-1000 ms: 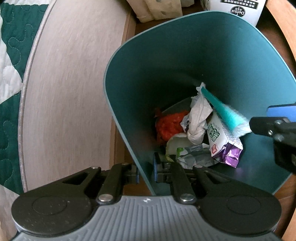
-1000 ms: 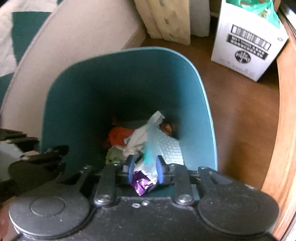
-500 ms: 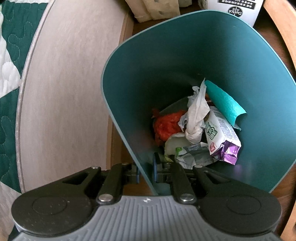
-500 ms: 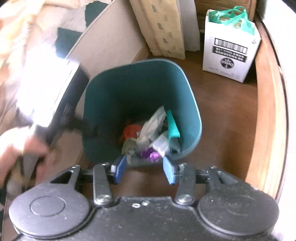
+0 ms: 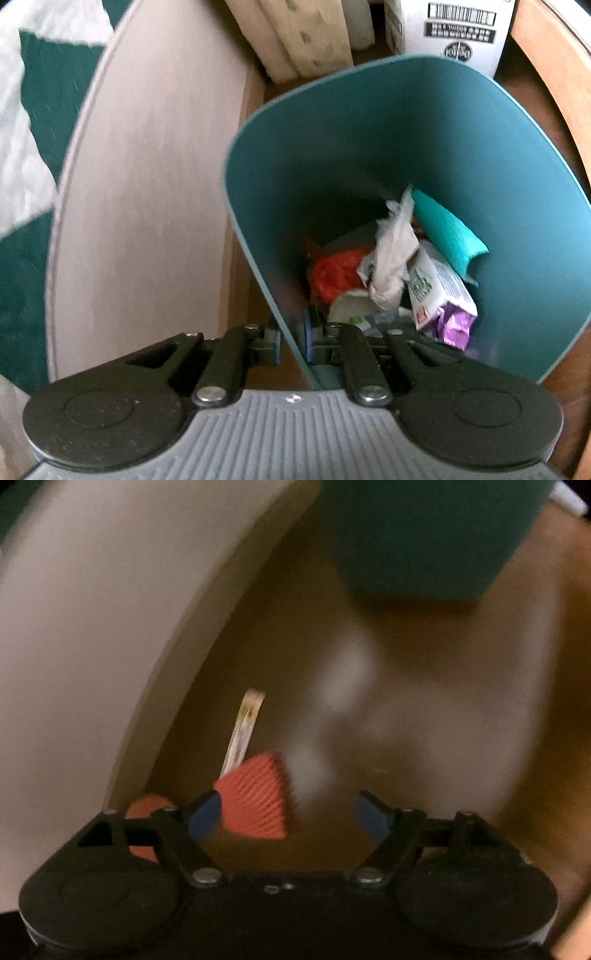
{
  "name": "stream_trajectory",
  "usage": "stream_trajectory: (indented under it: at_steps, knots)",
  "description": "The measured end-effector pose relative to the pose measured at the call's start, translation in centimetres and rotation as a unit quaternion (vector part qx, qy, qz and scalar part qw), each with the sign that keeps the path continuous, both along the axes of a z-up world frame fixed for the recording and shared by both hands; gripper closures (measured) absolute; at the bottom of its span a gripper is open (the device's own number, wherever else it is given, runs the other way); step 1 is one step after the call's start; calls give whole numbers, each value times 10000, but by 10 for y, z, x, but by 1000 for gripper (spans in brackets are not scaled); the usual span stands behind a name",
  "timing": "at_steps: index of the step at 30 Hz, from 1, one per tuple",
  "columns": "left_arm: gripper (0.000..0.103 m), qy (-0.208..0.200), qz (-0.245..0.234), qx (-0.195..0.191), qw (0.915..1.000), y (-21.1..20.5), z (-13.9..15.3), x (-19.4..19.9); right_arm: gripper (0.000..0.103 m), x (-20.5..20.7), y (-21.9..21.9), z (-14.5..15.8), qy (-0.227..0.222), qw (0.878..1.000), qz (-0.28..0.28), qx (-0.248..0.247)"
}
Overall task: Collect trash
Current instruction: 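Move the right tool to the floor and grasp the orange foam net, then carry the orange foam net into the teal bin and open the right tool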
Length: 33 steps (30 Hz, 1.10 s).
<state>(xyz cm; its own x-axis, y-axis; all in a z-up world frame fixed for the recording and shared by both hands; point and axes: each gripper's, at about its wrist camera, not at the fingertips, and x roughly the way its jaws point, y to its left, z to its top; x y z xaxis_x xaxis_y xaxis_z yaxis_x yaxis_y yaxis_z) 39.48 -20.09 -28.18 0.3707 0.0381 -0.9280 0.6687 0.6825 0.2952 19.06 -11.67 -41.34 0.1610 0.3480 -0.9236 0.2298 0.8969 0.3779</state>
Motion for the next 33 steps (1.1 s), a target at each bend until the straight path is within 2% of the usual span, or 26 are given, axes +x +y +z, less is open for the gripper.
stream_trajectory:
  at_steps: [2, 5, 10, 12, 13, 14, 15, 16, 17, 18, 20, 23, 26, 33]
  knots:
    - [95, -182, -43, -37, 9998, -1, 2, 3, 13, 2, 20, -25, 37, 9999, 143, 35]
    - [95, -380, -139, -70, 9992, -3, 1, 5, 13, 8, 47, -60, 86, 9991, 407, 45]
    - [95, -559, -261, -145, 9980, -6, 0, 2, 10, 11, 77, -95, 73, 9974, 716, -9]
    - [95, -571, -270, -165, 9979, -5, -1, 2, 17, 11, 88, -106, 106, 9961, 876, -9]
    - [95, -573, -270, -170, 9978, -4, -2, 3, 29, 11, 91, -109, 158, 9955, 931, -32]
    - [95, -566, -263, -176, 9979, -3, -2, 3, 45, 11, 94, -111, 217, 9952, 951, -54]
    - [95, -553, -258, -181, 9980, -2, -2, 4, 53, 10, 94, -113, 278, 9951, 944, -63]
    - [95, -537, -249, -187, 9981, -2, -2, 2, 65, 8, 93, -111, 303, 9954, 908, -84]
    - [95, -518, -249, -189, 9982, -1, -2, 3, 81, 6, 91, -108, 282, 9957, 878, -82]
    - [95, -501, -258, -190, 9982, -2, -2, 3, 88, 4, 88, -105, 272, 9958, 872, -85]
    - [95, -481, -270, -184, 9983, -1, -1, 4, 92, 0, 82, -97, 219, 9959, 872, -111]
    - [95, -470, -287, -182, 9983, 0, 0, 5, 93, -3, 64, -76, 82, 9971, 749, -123]
    - [95, -418, -260, -149, 9987, 1, 0, 6, 93, -5, 39, -39, -97, 9987, 479, -160]
    - [95, -167, -65, -67, 9998, 2, -2, 8, 93, 0, -62, 78, -530, 9967, -598, -129]
